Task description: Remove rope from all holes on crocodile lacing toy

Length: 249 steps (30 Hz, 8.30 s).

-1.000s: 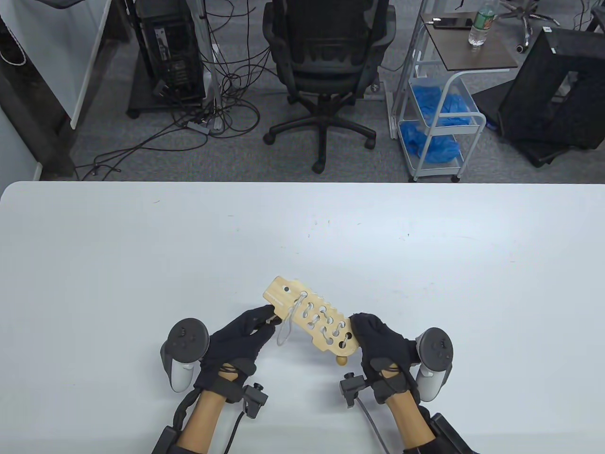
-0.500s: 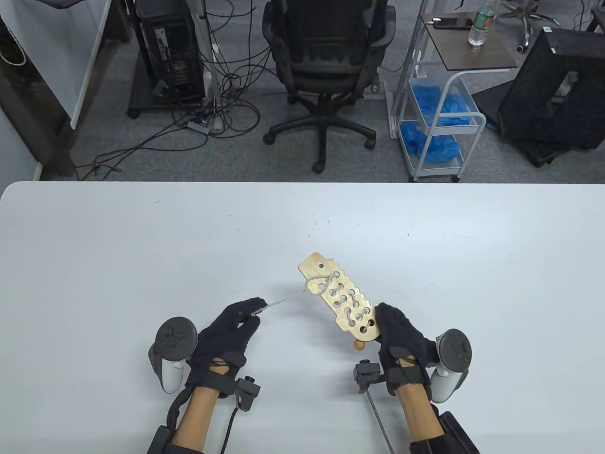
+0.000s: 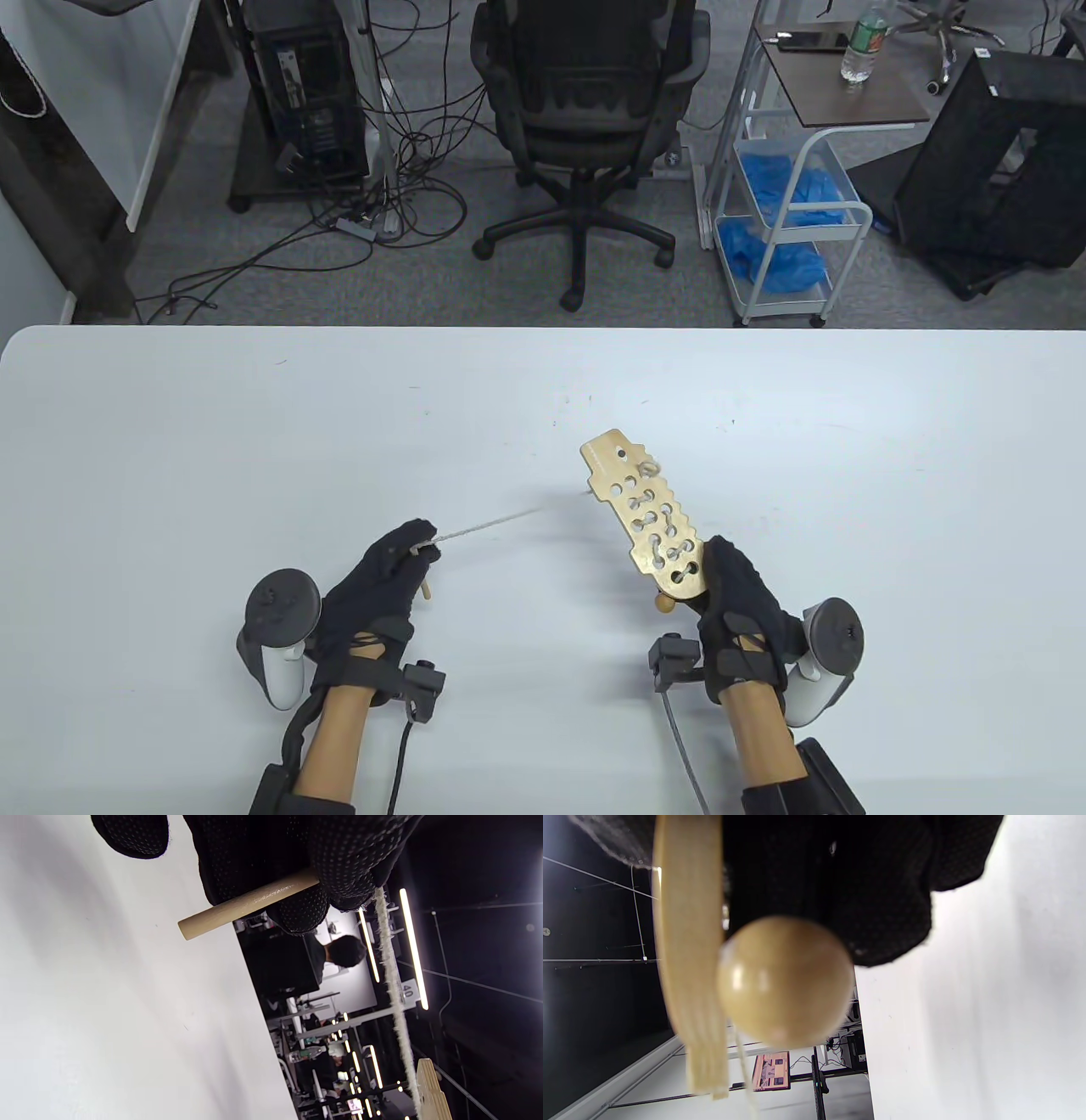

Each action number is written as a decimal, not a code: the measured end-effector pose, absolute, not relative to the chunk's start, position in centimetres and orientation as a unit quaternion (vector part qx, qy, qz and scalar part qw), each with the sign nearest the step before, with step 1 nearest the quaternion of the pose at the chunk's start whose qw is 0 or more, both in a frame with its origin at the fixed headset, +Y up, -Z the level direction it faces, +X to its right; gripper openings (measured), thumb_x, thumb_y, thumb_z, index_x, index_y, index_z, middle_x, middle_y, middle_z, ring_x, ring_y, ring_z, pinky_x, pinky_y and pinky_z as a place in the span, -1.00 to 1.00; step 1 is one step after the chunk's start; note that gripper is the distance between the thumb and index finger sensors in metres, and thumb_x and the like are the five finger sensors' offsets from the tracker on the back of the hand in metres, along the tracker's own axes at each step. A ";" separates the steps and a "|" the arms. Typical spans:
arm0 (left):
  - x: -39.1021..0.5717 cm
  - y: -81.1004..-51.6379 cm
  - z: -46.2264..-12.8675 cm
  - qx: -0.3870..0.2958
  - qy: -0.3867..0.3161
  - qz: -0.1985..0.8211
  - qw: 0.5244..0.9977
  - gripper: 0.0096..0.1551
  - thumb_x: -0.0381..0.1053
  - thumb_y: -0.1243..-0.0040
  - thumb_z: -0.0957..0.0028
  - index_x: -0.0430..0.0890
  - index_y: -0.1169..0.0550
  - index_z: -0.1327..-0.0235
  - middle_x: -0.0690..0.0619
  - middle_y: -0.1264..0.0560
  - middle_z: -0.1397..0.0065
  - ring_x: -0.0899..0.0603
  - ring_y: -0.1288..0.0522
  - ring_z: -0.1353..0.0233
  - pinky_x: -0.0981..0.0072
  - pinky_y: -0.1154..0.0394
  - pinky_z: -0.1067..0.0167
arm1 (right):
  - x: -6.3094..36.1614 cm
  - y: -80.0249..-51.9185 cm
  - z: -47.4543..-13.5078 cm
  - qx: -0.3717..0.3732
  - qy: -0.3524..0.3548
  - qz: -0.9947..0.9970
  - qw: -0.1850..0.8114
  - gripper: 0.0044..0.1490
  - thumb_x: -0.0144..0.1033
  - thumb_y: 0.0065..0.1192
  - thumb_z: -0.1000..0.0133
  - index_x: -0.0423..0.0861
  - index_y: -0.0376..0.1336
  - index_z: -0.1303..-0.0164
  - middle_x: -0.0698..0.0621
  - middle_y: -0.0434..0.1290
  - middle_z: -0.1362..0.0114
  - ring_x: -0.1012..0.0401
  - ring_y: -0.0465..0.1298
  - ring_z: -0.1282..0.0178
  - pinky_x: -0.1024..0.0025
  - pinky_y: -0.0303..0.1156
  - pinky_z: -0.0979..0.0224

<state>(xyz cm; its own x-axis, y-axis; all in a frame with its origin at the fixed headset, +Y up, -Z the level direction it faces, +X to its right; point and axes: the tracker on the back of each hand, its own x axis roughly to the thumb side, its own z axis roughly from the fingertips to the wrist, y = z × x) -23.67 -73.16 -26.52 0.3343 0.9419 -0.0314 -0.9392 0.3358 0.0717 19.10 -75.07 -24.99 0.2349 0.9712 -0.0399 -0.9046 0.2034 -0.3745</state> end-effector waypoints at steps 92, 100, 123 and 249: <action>-19.6 -73.5 -26.3 -0.052 -0.081 0.716 0.692 -0.56 0.04 -0.21 -0.08 0.31 -0.61 -0.23 0.15 -0.65 -0.28 -0.05 -0.57 -0.28 -0.32 -0.34 -0.41 | 9.0 -74.5 -24.4 0.147 0.096 0.623 0.762 -0.41 -0.13 0.15 0.00 -0.29 0.29 -0.06 -0.18 0.61 0.14 -0.07 0.71 0.17 -0.28 0.41 -0.18; -18.3 -73.0 -26.1 -0.064 -0.115 0.700 0.702 -0.57 0.05 -0.27 -0.07 0.29 -0.65 -0.22 0.12 -0.62 -0.32 -0.07 -0.54 -0.32 -0.34 -0.32 -0.42 | 9.2 -74.8 -24.5 0.125 0.095 0.656 0.738 -0.41 -0.13 0.16 0.00 -0.30 0.30 -0.05 -0.18 0.61 0.15 -0.07 0.71 0.18 -0.28 0.41 -0.18; -17.5 -74.1 -25.7 -0.082 -0.097 0.776 0.617 -0.27 0.19 -0.13 -0.18 0.11 -0.25 -0.63 0.19 -0.62 -0.41 0.05 -0.67 -0.18 0.03 -0.55 -0.30 | 10.0 -74.8 -24.5 0.104 0.036 0.637 0.763 -0.27 -0.03 0.34 0.04 -0.27 0.26 -0.14 -0.23 0.61 0.01 -0.15 0.67 0.02 -0.34 0.36 -0.23; -20.0 -70.1 -24.9 0.152 -0.041 0.406 0.900 -0.59 0.22 -0.38 0.08 0.21 -0.66 -0.04 0.17 -0.79 0.12 0.08 -0.73 0.13 -0.18 -0.52 -0.27 | 11.6 -76.4 -24.5 0.005 -0.022 0.746 0.666 -0.37 -0.05 0.23 0.00 -0.33 0.38 0.04 -0.26 0.64 0.19 -0.14 0.67 0.26 -0.27 0.43 -0.10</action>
